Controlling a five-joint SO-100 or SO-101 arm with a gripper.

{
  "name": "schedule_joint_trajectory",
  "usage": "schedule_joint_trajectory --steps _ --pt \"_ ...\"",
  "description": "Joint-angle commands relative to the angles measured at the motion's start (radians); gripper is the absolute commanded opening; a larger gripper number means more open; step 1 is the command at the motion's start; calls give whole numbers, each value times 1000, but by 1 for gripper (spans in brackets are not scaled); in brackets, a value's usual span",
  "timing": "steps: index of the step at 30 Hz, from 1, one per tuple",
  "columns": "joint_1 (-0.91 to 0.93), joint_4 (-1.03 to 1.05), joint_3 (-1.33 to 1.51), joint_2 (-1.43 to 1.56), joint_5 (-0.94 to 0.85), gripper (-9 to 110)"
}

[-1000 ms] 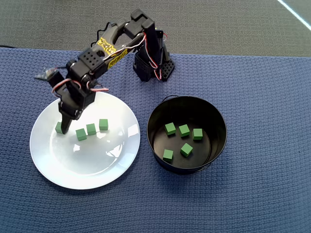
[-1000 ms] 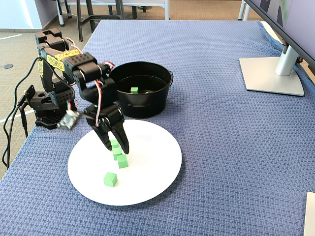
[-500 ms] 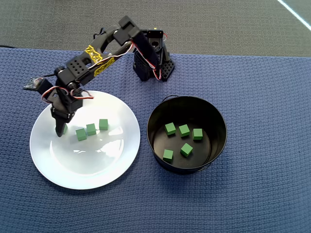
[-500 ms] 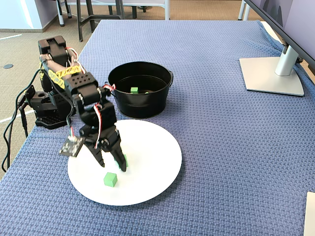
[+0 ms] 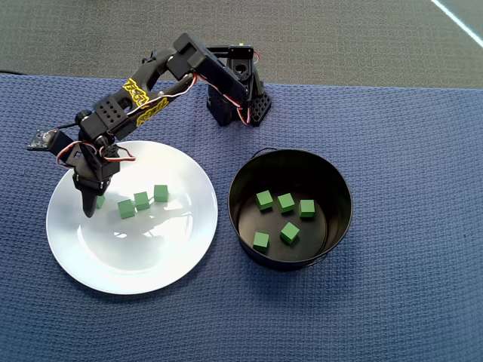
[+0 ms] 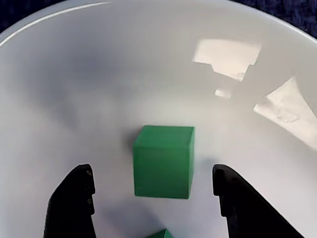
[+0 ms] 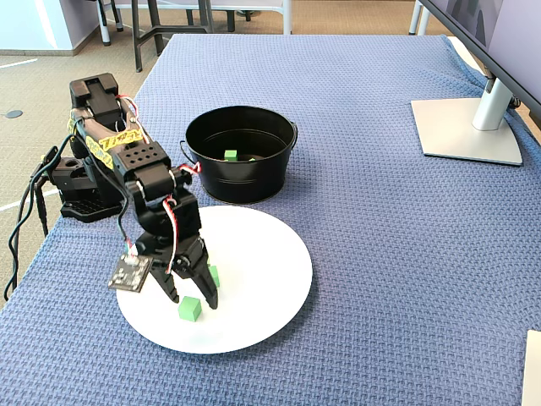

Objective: Pick up the green cubes from the white plate and place them in the black recipient

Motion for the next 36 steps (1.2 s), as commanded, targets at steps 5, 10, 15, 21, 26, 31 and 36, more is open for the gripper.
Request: schedule_joint_trajectory --steps 5,10,15,21,26,31,36 --pt "23 9 -71 -9 -21 21" --pt "23 -11 -52 -6 -25 21" --pt "25 -46 -26 6 2 0" --pt "29 -58 -21 18 20 0" --pt "32 55 -11 137 77 0" --pt "-52 135 97 373 166 0" --pt "-210 287 150 592 258 0"
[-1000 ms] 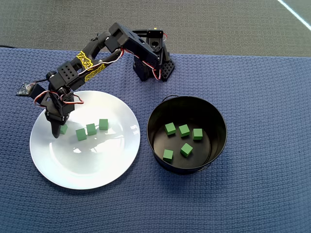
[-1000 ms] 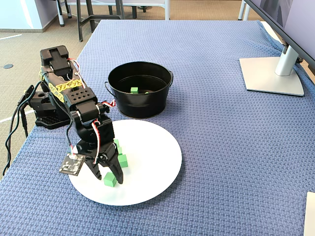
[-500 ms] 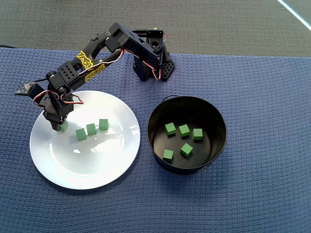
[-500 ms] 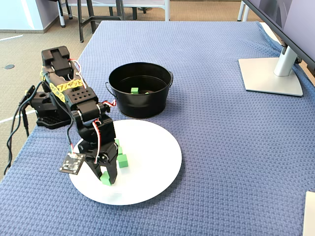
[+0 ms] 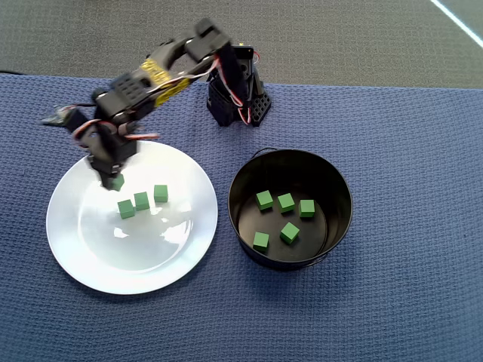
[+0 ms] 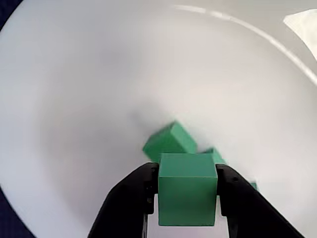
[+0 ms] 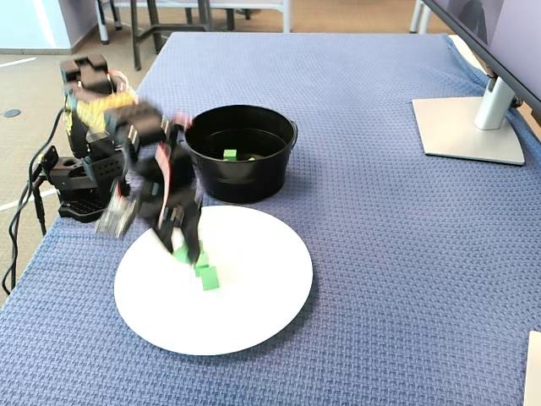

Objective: Pick up the green cubes from the white plate and place them in the black recipient

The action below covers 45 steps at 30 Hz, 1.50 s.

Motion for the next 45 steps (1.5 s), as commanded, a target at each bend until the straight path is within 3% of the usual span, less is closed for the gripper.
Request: schedule_joint_trajectory --steps 1,11,17,23,25,26,28,34,39,45 --pt "-123 103 29 255 86 0" --pt "-603 253 138 552 310 0" --pt "-910 164 305 554 388 0" --pt "-1045 60 420 549 408 0" --pt "-1065 98 396 554 390 20" --pt "-1066 126 371 555 382 28" --pt "-1043 164 318 563 377 33" --pt "-927 249 121 575 308 33" --pt "-683 314 -46 535 187 31" --pt "-359 40 95 457 -97 26"
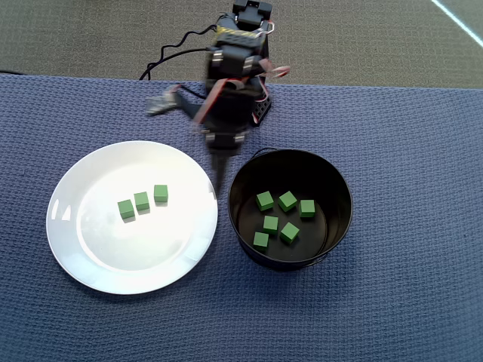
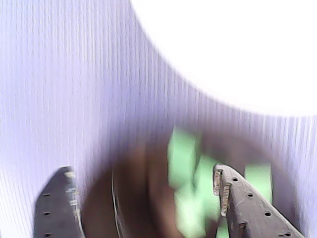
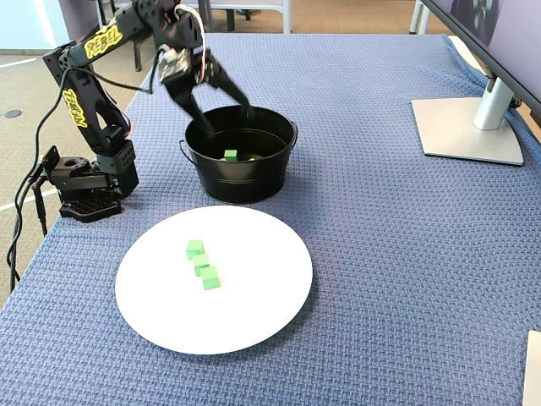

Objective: Pick up the green cubes from the white plate and place them in the black recipient

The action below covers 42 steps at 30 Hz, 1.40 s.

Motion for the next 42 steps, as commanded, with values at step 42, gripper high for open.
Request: schedule_joint_trajectory --steps 42 --pt "523 -853 347 -494 -844 29"
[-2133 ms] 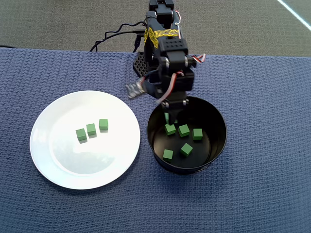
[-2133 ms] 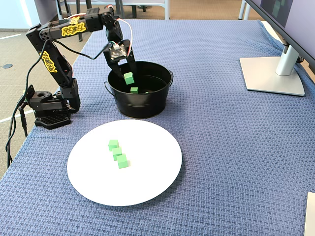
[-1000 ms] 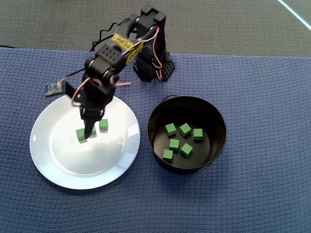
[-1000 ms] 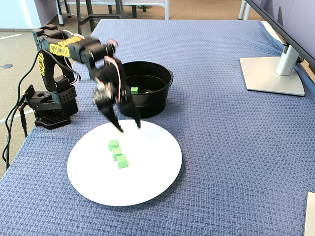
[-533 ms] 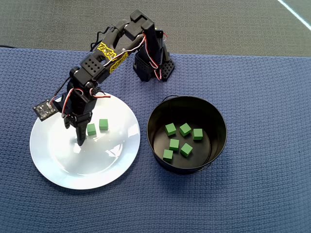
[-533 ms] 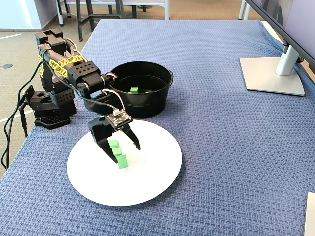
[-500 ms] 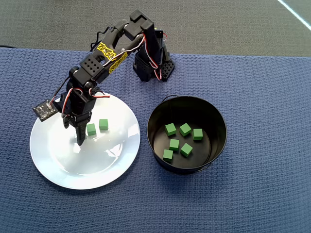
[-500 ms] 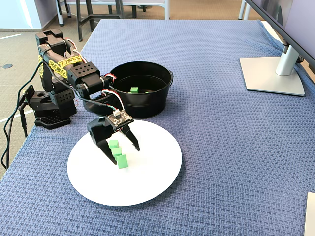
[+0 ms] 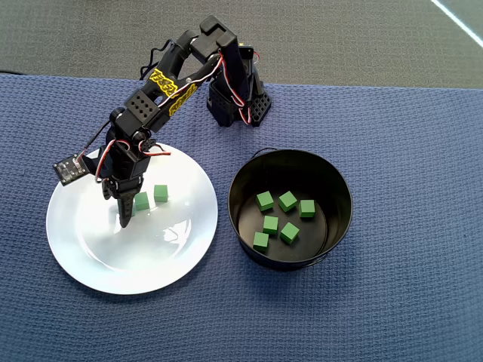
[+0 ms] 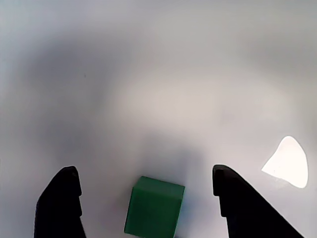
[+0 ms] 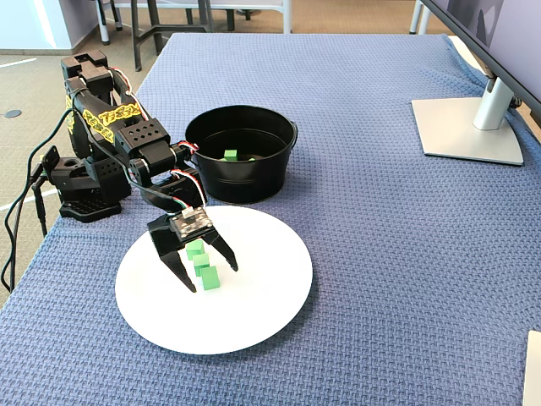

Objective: Pick up the green cubes from the white plate and place them in the black recipient

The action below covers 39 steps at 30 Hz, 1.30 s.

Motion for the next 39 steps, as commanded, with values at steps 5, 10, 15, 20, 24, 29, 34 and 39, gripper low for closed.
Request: schedule_joint_trajectory --steps 5,10,15,20,24,29,34,39 --pt "-5 46 -15 32 117 32" --pt "-26 112 -9 55 170 32" --pt "-37 169 -12 66 169 32" --pt "-49 178 -35 41 178 30" --pt "-49 150 -66 -3 195 28" --pt "-51 138 -107 -60 224 26" --pt "-51 140 -140 -84 241 25" --pt "-52 127 -127 -71 256 24"
